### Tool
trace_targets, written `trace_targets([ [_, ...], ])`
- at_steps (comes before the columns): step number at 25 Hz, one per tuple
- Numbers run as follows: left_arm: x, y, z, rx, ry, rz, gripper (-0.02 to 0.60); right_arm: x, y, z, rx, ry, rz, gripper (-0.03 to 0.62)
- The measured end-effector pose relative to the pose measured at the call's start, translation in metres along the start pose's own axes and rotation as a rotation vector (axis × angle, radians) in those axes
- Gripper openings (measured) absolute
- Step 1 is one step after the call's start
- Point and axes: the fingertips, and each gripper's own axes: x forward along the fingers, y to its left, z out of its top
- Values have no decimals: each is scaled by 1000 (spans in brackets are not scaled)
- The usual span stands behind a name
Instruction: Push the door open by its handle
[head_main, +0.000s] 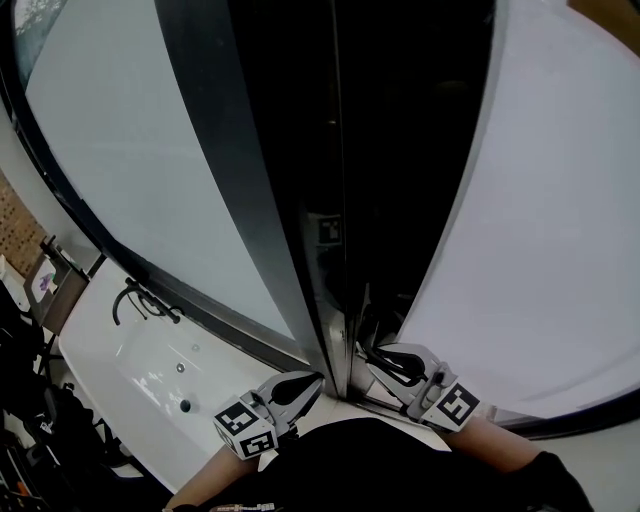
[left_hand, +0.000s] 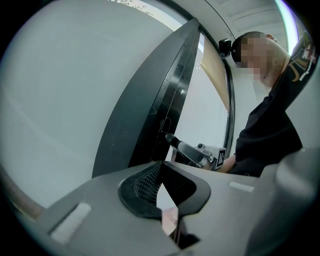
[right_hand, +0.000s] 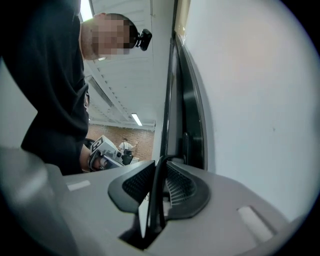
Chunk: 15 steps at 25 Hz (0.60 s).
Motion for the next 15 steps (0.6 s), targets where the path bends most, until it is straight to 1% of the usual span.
trace_targets([
  [4,0,2,-3,13,22,-11,0,0,-2,-1,-19,-44,-15,71],
  [7,1,2,-3,23,47,-7,0,2,-7,-8,32,-107,-26,71],
  [10,7,-5,-2,33,67,-17,0,-2,-27,-12,39,-100,-49,71],
  [12,9,-7,0,33,75,-8,0,-1,-43,-13,35,-98,-59,71],
  [15,15,-12,1,41,66,-13,0,1,-70,-17,49,-98,-90,71],
])
